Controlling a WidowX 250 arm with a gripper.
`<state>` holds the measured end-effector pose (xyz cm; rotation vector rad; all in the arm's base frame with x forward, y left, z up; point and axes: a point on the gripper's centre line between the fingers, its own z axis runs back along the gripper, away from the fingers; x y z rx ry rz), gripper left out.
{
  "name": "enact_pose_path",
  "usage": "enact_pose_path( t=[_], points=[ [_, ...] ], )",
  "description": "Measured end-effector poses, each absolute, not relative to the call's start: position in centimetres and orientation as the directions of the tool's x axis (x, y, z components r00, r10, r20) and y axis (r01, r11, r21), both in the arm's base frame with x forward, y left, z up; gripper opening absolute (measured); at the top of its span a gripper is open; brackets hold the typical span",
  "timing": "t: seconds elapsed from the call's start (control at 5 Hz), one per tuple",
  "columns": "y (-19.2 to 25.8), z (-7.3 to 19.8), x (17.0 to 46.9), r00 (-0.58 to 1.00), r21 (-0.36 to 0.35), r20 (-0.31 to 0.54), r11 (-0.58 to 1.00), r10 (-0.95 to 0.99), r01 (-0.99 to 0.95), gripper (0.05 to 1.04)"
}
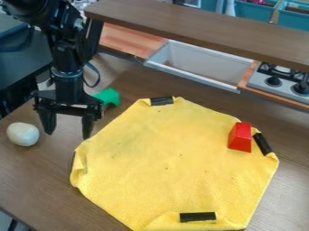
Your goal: Fold the cloth from bottom left to top right
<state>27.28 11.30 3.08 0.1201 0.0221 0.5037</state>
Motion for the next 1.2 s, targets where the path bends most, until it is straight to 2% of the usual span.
enact_pose_path(
  t=[0.4, 0.6, 1.0, 1.2],
  points=[
    [10.6, 1.6, 26.1, 0.888, 0.108, -0.035, 0.885, 0.459, -0.453, 1.000],
    [10.5, 1.9, 25.7, 0.884, 0.125, 0.031, 0.875, 0.467, -0.467, 1.000],
    [10.2, 1.4, 24.4, 0.827, 0.094, 0.192, 0.829, 0.528, -0.551, 1.000],
    [10.7, 1.2, 24.1, 0.775, 0.040, 0.219, 0.788, 0.594, -0.615, 1.000]
  ],
)
